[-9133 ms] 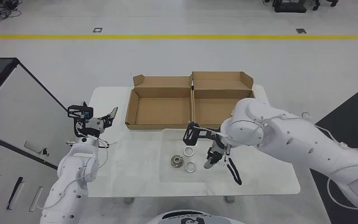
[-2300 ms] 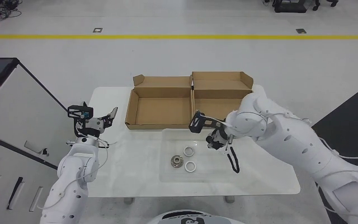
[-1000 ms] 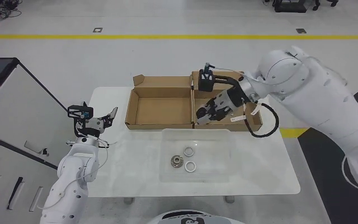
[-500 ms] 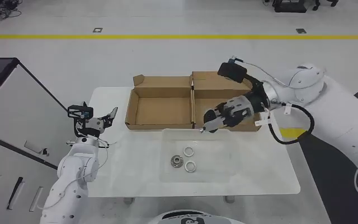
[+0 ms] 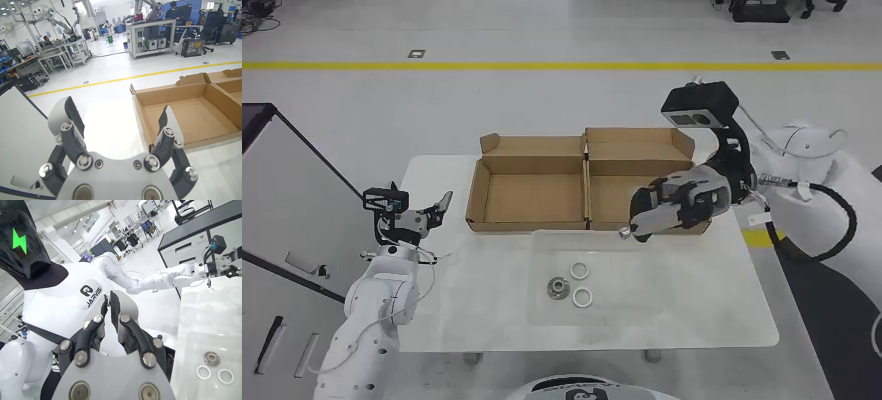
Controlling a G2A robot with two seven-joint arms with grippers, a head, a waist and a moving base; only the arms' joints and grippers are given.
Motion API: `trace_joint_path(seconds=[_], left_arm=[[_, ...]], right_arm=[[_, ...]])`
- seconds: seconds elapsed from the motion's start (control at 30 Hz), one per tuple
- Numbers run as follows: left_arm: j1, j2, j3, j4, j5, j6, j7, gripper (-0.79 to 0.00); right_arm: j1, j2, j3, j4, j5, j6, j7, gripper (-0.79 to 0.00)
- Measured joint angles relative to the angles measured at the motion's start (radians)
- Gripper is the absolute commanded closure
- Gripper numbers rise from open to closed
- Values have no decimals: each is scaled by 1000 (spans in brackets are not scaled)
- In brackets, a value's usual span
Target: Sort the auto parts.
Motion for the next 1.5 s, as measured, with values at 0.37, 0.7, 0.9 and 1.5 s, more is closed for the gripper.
trace_joint_path(seconds=[0.37,0.7,0.9,1.5], left_arm=[[0,0,0,0,0,0,0,-785],[0,0,0,0,0,0,0,-785],[0,0,0,0,0,0,0,-785],[0,0,0,0,0,0,0,-785]], right_arm=[[0,0,0,0,0,0,0,0],[-60,-15,26,-72,114,-39,-40,0],[-116,-42,79,-119,219,-55,-56,0],[-215,-178,206,-127,392,-4,-5,0]])
